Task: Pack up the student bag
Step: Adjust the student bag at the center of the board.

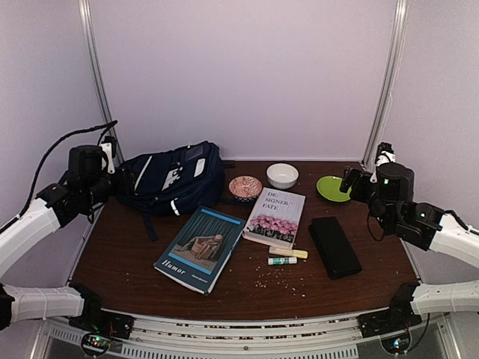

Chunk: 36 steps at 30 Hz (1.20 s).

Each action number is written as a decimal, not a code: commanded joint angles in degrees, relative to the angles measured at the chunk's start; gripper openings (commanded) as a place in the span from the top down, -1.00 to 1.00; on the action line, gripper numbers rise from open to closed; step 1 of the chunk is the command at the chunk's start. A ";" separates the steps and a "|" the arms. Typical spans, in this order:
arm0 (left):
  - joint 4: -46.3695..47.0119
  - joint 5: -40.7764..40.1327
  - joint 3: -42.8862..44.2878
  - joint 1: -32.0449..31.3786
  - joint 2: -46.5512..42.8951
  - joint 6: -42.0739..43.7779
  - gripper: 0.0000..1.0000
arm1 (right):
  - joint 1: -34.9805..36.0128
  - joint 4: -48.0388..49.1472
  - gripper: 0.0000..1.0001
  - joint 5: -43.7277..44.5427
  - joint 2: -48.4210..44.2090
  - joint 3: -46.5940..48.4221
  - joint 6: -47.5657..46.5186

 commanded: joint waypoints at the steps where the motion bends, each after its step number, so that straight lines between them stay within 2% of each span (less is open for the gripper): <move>1: -1.02 -2.63 2.04 0.21 0.02 0.99 -0.96 | -0.17 0.87 -0.99 -2.06 -1.66 -0.29 -0.06; 4: -2.36 -2.78 3.31 0.71 1.91 2.72 -0.96 | -0.17 -0.71 -1.00 -4.62 -2.01 0.85 -1.62; 11: -10.99 2.38 14.82 8.58 12.04 -4.82 -0.96 | -0.17 -2.03 -0.99 -7.34 -2.56 1.07 -1.50; 22: -7.79 15.10 23.39 22.96 30.98 -21.81 -0.82 | -0.17 -0.65 -0.97 -11.75 -1.74 0.50 0.38; 29: -8.78 13.58 31.08 26.83 42.06 -23.22 -0.78 | -0.17 -0.19 -0.96 -14.23 -0.83 0.73 1.89; 36: -9.00 15.86 37.86 28.30 51.46 -24.15 -0.69 | -0.17 0.64 -0.95 -14.99 0.02 1.42 1.85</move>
